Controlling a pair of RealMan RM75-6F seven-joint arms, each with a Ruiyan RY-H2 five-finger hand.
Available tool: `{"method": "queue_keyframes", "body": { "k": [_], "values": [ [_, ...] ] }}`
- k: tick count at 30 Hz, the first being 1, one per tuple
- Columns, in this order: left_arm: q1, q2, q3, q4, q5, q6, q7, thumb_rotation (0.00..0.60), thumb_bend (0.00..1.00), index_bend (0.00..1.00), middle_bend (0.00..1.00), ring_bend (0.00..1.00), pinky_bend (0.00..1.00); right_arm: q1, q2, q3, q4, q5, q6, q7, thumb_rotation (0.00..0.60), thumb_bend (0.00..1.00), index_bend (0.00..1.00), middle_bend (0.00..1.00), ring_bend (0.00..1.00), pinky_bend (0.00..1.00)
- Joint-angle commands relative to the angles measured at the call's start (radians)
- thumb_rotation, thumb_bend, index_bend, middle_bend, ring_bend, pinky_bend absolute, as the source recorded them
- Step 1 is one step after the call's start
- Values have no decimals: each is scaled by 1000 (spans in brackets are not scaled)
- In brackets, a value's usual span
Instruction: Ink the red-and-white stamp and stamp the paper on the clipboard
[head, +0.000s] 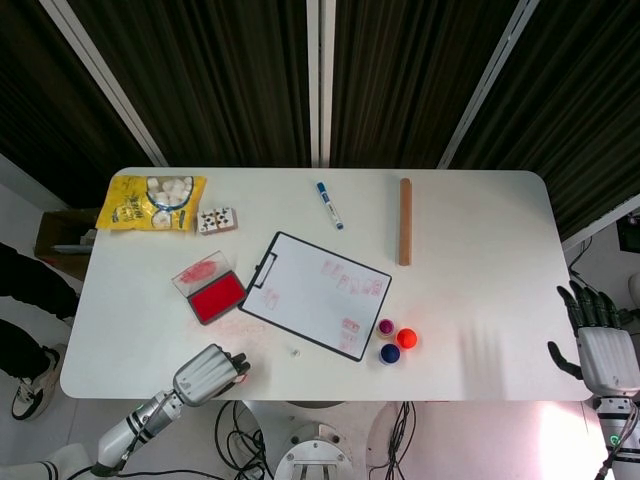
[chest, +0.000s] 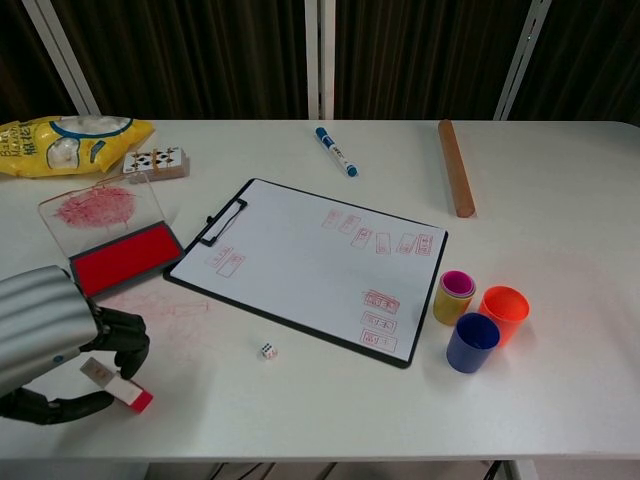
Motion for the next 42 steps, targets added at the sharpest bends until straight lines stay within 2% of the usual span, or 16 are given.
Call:
{"method": "queue_keyframes", "body": {
  "k": [1,11,17,22,28,32,37,42],
  "values": [
    [0,-2,0,4,-4,-1,-3,600,283,563,548,825,906,0,0,-1,0,0,0,-1,600,237,0,0,0,0],
    [-5,2,1,-7,-25,-6,-55,600,309,625,614,837,917,-2,-2,-2,0,4,-3,-8,600,239,0,0,0,0],
    [-24,50,-17,-115,-104,-61,-169,600,336,683,672,856,940,-3,-3,-1,2,1,3,-6,600,240,0,0,0,0],
    [-50,108,-50,-207,-165,-118,-165,600,354,713,703,880,957,-3,-2,1,1,1,6,-4,600,241,0,0,0,0],
    [-119,193,-124,-331,-264,-231,-141,600,364,719,709,895,969,0,0,3,-5,-2,8,-9,600,242,0,0,0,0],
    [-188,259,-198,-402,-371,-344,-147,600,368,718,710,900,971,-1,2,6,-12,-3,13,-9,600,243,0,0,0,0],
    [-250,314,-264,-432,-484,-442,-129,600,378,717,710,902,971,-1,6,10,-10,6,12,-3,600,243,0,0,0,0],
    [-292,364,-307,-440,-591,-522,-160,600,376,715,709,903,972,0,10,13,-9,5,13,1,600,243,0,0,0,0]
  ]
}}
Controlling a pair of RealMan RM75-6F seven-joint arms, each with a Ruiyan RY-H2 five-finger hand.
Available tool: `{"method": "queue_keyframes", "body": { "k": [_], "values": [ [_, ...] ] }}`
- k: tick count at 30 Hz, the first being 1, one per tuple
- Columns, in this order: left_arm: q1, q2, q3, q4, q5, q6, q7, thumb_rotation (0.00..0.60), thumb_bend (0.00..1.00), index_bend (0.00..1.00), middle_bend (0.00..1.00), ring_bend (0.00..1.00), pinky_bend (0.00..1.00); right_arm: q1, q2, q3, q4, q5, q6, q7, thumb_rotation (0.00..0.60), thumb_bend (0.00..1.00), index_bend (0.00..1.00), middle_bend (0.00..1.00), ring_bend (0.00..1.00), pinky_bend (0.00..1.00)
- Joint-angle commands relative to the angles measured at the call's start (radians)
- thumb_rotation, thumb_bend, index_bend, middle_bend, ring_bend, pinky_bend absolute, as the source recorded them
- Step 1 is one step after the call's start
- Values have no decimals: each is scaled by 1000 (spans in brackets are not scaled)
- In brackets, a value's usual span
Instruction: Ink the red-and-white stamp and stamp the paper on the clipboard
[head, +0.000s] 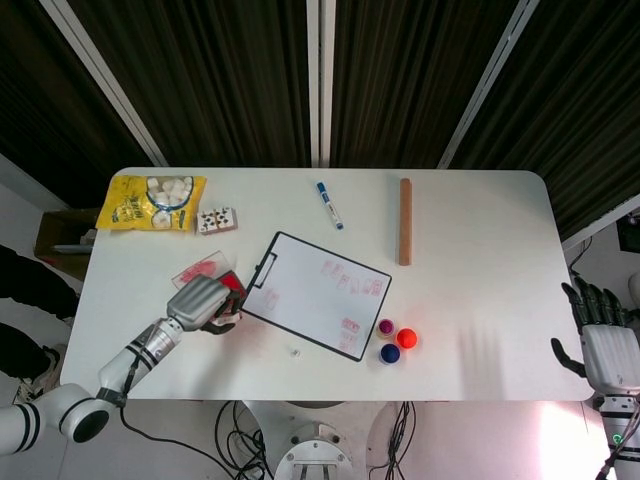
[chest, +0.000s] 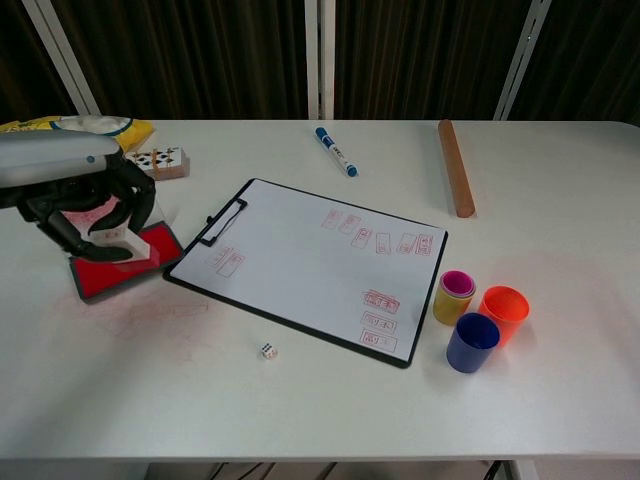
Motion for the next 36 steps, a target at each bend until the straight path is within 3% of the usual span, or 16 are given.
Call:
{"method": "queue_keyframes", "body": {
  "k": [1,10,17,36],
  "values": [
    [-40,48,-43,-11,-85,-65,-28,600,375,713,708,903,972,1,1,1,1,0,0,1,600,243,0,0,0,0],
    [-99,22,-46,80,-255,-220,-68,600,378,711,708,903,972,9,-9,-3,2,-6,-12,0,600,243,0,0,0,0],
    [-123,-20,-47,163,-297,-264,-97,600,379,710,708,903,972,4,-4,-1,6,1,-6,4,600,244,0,0,0,0],
    [-123,-95,-31,307,-257,-307,-208,600,384,708,705,904,972,9,-15,-5,11,7,-23,-8,600,245,0,0,0,0]
  ]
}}
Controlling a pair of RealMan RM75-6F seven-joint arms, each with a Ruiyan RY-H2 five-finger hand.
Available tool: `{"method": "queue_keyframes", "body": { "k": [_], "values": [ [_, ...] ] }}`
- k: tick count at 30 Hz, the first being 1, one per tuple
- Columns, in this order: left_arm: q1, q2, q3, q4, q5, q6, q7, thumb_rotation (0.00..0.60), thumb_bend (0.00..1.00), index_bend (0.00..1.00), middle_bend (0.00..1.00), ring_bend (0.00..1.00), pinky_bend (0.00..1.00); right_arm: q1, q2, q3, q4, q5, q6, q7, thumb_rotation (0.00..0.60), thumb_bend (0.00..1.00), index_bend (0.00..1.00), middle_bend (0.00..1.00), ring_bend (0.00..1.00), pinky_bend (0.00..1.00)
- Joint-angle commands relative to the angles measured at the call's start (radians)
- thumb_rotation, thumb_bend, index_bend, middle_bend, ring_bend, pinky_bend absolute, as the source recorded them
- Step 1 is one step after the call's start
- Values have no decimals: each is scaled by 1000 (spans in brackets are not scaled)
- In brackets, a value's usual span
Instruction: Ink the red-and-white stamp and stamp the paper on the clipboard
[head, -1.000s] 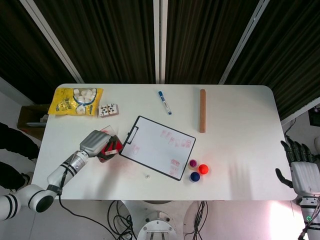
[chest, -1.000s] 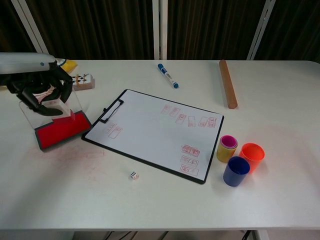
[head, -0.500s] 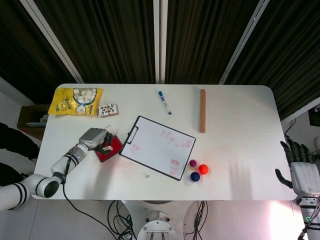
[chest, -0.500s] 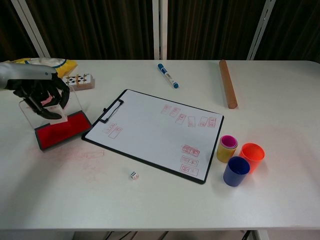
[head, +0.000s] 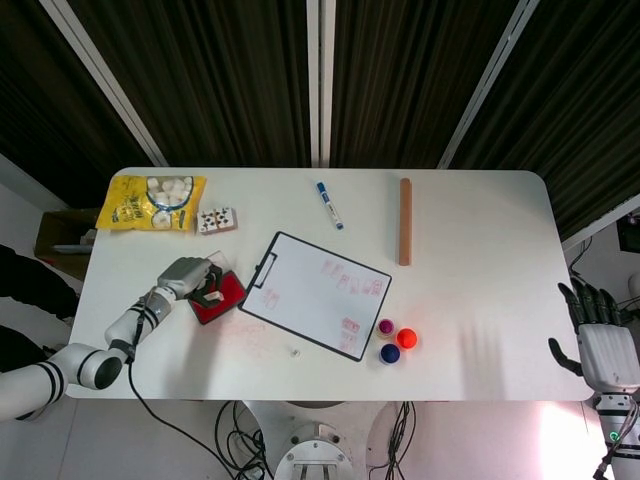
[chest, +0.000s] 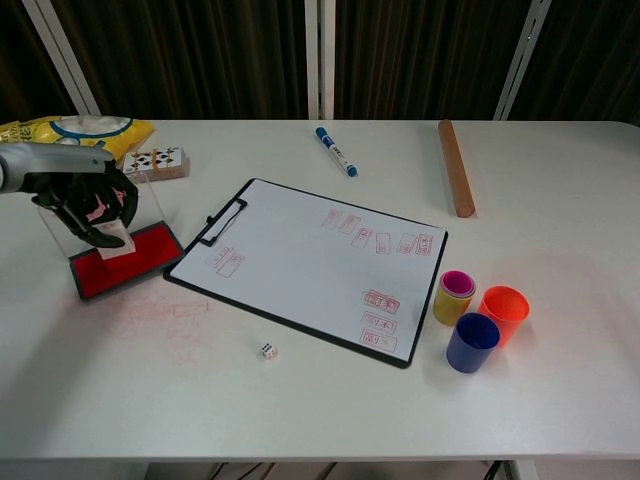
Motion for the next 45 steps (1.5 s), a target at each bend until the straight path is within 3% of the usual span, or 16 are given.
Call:
{"method": "queue_keyframes", "body": {
  "k": [1,19,35,45],
  "values": [
    [3,-12,4,17,14,0,-14,600,384,708,705,905,972,0,-2,-2,-1,-1,-1,-3,600,244,0,0,0,0],
    [26,-43,5,79,63,25,-90,600,401,716,714,905,971,-3,-3,-5,3,-2,2,-3,600,245,0,0,0,0],
    [14,73,-40,-103,96,27,-187,600,402,717,715,904,972,1,-7,-7,6,-12,0,8,600,249,0,0,0,0],
    [-66,-16,-70,-130,73,-36,-192,600,402,714,711,906,976,1,-6,-9,11,-12,-2,22,600,250,0,0,0,0]
  ]
}}
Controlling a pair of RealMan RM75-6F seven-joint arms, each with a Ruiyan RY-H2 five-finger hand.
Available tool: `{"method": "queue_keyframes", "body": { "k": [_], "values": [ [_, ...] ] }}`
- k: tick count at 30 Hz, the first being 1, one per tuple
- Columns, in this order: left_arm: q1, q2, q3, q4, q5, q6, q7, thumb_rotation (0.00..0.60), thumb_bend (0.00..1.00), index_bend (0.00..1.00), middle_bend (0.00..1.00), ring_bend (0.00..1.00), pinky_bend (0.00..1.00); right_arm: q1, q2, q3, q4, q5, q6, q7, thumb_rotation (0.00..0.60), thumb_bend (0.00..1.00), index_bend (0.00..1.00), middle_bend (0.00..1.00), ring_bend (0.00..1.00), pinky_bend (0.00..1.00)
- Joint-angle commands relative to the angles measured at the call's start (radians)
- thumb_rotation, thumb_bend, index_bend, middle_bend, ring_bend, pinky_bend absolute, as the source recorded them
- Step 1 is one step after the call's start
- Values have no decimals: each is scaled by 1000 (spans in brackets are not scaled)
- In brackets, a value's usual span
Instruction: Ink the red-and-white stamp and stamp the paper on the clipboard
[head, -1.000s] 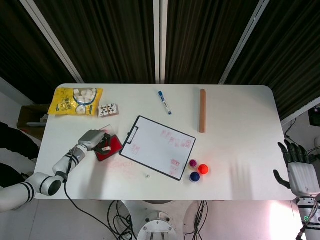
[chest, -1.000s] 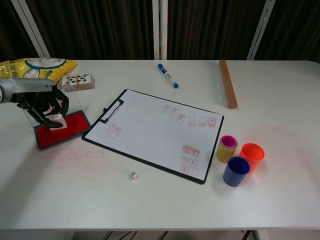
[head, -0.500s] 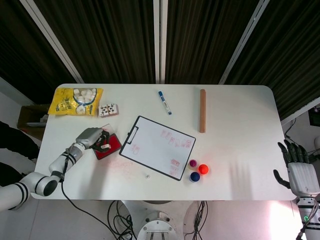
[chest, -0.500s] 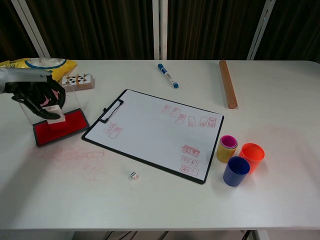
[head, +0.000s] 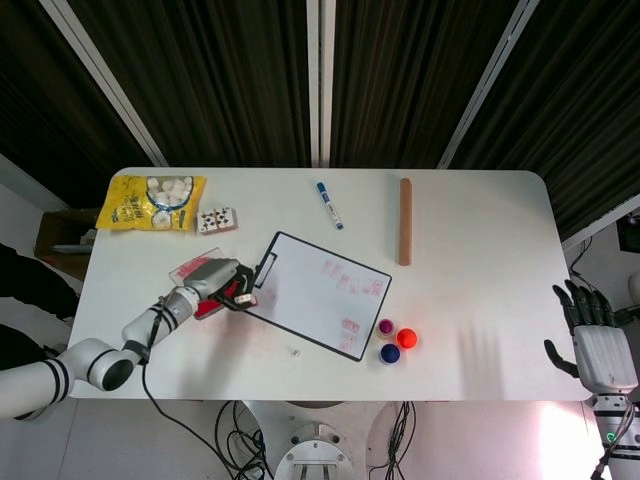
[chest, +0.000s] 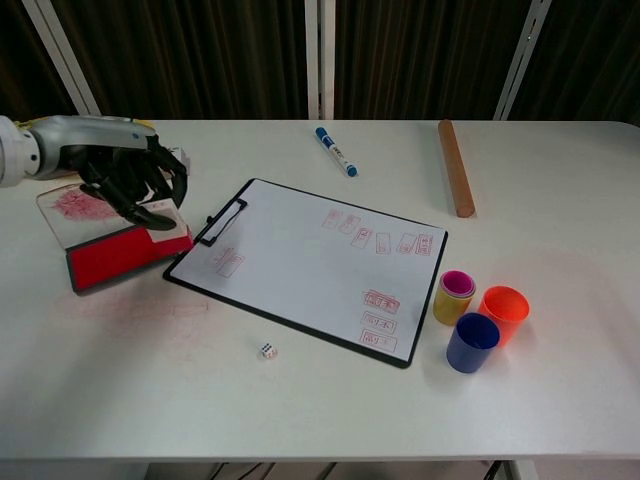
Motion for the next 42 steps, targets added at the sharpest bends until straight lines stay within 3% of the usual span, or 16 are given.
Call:
{"method": "queue_keyframes", "body": {
  "k": [1,14,19,32,42],
  "values": [
    [-33,-48,-9,7,-18,-24,10,600,402,713,711,907,977,-1,2,-1,1,1,-1,4,600,250,0,0,0,0],
    [-147,-208,-38,128,-134,-61,103,600,405,713,712,907,977,-17,18,-2,19,15,8,40,600,250,0,0,0,0],
    [-171,-237,-21,170,-183,-65,154,600,407,713,712,907,977,-21,19,-2,30,20,7,54,600,252,0,0,0,0],
    [-161,-255,-8,207,-231,-54,168,600,408,711,711,907,977,-18,12,-1,28,14,3,43,600,253,0,0,0,0],
    [-134,-289,3,255,-196,-48,142,600,407,711,711,913,978,-17,11,-2,27,9,6,32,600,255,0,0,0,0]
  ]
}}
